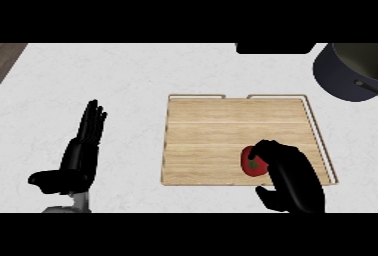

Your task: Pick the tomato from the tray and place it in the pot

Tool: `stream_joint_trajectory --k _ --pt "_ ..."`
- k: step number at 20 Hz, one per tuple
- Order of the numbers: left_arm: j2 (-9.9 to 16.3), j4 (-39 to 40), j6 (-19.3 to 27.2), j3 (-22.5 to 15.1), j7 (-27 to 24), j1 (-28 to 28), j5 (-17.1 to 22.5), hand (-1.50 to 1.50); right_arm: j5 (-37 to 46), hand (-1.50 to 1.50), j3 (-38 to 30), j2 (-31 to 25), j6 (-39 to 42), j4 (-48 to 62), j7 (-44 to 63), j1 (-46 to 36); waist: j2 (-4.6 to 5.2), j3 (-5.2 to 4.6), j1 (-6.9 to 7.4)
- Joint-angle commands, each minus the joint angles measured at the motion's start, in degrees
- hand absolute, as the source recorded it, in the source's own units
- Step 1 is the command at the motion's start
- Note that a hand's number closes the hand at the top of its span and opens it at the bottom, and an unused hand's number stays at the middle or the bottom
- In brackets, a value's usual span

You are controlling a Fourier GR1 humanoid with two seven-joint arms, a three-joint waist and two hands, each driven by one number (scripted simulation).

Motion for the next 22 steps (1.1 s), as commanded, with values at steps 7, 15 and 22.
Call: stream_joint_trajectory --k 7,15,22 --pt "-1.6 2.0 -1.3 -2.1 -1.9 -1.4 -1.3 0.00 -2.7 1.50 -11.7 11.4 14.9 22.9 17.5 -20.3 1.72 0.06 4.46" --pt "-1.9 3.3 -0.2 -0.7 -1.6 -2.2 -1.9 0.00 1.6 1.50 -17.9 13.1 1.4 44.1 20.3 -44.7 0.81 0.17 2.06" --pt "-0.3 2.7 -1.5 2.0 -1.9 -0.7 -0.5 0.00 7.8 1.50 -12.8 13.1 -5.1 38.1 29.4 -48.8 0.21 0.12 0.85"
